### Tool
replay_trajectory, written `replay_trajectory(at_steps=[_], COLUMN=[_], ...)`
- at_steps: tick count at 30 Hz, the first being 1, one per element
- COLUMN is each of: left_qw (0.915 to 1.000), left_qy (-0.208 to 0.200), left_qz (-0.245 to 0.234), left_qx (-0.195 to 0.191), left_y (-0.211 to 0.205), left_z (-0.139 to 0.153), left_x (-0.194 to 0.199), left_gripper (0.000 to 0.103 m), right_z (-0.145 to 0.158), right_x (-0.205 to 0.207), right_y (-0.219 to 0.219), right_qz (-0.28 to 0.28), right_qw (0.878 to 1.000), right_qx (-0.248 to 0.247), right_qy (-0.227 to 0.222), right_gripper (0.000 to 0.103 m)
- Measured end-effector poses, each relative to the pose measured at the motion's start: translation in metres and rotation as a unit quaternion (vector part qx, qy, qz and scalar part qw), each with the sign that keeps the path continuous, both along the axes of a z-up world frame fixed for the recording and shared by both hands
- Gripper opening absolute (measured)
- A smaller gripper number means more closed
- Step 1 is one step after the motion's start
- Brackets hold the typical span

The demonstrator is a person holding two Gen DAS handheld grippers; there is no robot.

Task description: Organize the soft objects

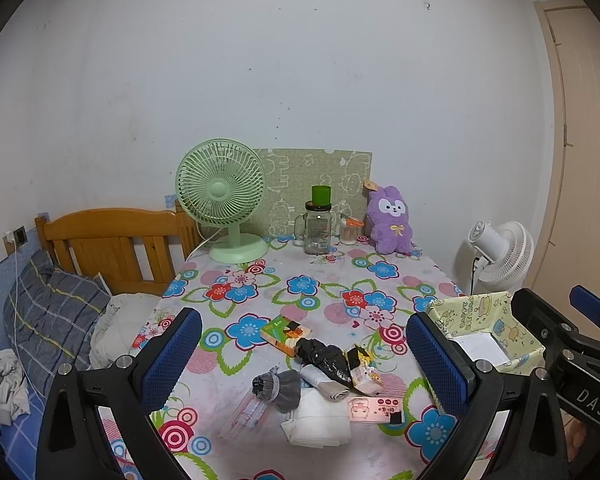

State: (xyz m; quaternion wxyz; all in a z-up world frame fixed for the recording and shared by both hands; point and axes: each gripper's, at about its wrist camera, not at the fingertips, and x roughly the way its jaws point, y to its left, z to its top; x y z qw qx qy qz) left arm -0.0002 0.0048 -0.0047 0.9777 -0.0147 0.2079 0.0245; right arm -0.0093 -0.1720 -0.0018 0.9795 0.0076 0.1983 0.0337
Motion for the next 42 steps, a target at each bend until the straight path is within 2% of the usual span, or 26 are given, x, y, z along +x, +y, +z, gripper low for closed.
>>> replay_trajectory(at_steps=[12,36,42], left_qw=[1.0000,1.0000,0.9999], left_qy=[0.000,0.003,0.014], left_qz=[0.004,-0.001,-0.006], left_qx=[0.005,0.004,0.003], left_y=[-0.002,-0.007,-0.004], left_z=[-0.003,-0.003,-0.013], left_x=[-0.001,0.002,0.012], left_gripper=[0.103,0.102,0.099], right_z=[-0.002,-0.003,-0.005], right_x=[0.001,0.003,0.010], right_y=[-0.001,0.001,0.003], right_qz=[0.006,-0.007,-0.008], right_qw=[1.000,1.000,1.000], right_qx=[0.012,0.000,0.001], right_qy=[0.010,0.007,0.011], right_gripper=[0.099,0.099,0.099])
